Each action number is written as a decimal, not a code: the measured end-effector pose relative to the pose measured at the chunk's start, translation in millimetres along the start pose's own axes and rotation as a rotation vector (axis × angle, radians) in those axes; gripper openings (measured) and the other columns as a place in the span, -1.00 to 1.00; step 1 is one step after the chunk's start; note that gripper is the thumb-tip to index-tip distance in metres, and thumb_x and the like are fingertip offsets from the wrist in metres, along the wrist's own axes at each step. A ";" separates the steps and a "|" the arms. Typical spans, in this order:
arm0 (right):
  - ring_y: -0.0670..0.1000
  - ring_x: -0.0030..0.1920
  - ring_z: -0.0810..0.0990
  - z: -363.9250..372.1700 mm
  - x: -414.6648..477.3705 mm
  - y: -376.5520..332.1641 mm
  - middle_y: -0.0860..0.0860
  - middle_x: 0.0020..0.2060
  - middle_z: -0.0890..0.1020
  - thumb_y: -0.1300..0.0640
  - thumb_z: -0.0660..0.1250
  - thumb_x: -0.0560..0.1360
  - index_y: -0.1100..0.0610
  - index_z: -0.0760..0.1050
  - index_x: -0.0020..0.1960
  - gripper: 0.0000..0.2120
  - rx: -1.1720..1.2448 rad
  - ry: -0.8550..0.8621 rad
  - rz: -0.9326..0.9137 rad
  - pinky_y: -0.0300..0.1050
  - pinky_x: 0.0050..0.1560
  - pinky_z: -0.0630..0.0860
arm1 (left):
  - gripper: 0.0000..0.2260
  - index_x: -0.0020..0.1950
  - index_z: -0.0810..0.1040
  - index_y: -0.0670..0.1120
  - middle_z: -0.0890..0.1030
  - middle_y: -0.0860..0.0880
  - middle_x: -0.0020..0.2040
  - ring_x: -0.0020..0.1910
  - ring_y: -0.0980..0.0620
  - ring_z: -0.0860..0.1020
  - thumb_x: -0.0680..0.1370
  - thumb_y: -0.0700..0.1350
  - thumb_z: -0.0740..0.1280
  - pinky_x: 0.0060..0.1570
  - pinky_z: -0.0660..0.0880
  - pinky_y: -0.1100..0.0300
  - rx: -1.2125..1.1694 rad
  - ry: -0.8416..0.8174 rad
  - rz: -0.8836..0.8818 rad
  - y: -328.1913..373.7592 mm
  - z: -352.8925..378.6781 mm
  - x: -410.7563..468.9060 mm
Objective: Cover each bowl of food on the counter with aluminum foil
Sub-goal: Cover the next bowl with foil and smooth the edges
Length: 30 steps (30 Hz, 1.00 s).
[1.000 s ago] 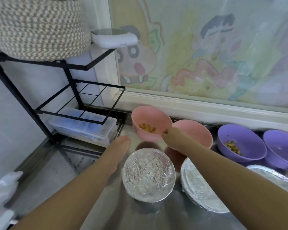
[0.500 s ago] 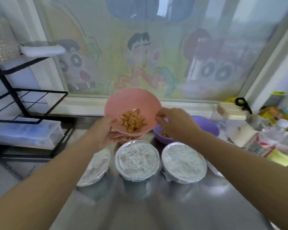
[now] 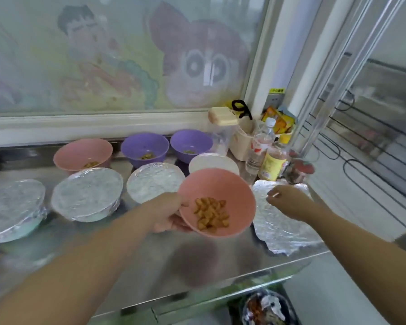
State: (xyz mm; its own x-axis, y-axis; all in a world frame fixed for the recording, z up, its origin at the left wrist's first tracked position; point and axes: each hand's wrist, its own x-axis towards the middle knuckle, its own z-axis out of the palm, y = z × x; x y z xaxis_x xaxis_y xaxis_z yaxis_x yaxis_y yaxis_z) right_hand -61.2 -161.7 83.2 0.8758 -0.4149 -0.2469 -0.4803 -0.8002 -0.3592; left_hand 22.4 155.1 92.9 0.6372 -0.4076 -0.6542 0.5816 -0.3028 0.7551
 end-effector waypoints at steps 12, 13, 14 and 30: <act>0.17 0.60 0.08 109.7 4.1 72.8 0.06 0.63 0.11 -0.19 0.41 0.52 0.02 0.08 0.64 -0.16 -0.250 -0.203 -0.019 0.12 0.55 0.19 | -0.85 0.02 0.50 -0.15 0.69 -0.18 -0.26 -0.19 -0.18 0.65 0.61 -0.31 0.15 -0.05 0.60 -0.13 0.014 0.057 -0.125 -61.8 24.5 36.1; 0.19 0.60 0.07 114.6 5.1 73.8 0.05 0.63 0.08 -0.21 0.40 0.52 0.01 0.06 0.64 -0.15 -0.269 -0.192 -0.013 0.15 0.54 0.22 | -0.85 0.03 0.50 -0.16 0.69 -0.19 -0.23 -0.17 -0.19 0.65 0.61 -0.30 0.15 -0.03 0.60 -0.13 0.004 0.063 -0.129 -63.4 23.4 37.9; 0.20 0.60 0.09 118.3 5.5 74.5 0.04 0.63 0.08 -0.22 0.38 0.53 0.01 0.05 0.64 -0.16 -0.288 -0.183 -0.007 0.17 0.52 0.25 | -0.85 0.05 0.50 -0.16 0.70 -0.20 -0.21 -0.16 -0.19 0.66 0.62 -0.30 0.15 -0.02 0.61 -0.13 -0.009 0.068 -0.137 -64.2 22.4 39.0; 0.07 -0.04 0.61 108.6 13.6 83.0 0.13 0.19 0.65 0.19 0.11 0.70 0.03 0.51 0.39 -0.66 0.035 -0.058 0.056 0.00 0.09 0.56 | -0.85 0.05 0.50 -0.15 0.69 -0.22 -0.14 -0.11 -0.20 0.66 0.64 -0.26 0.14 0.08 0.59 -0.16 -0.037 0.073 -0.147 -66.1 30.2 46.2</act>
State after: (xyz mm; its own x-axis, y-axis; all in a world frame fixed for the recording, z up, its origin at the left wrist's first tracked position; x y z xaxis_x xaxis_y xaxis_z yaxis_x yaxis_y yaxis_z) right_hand -94.4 -186.7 -47.7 0.8439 -0.4314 -0.3190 -0.5304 -0.7606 -0.3744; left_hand -1.9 130.2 14.1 0.5783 -0.2971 -0.7598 0.6886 -0.3217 0.6498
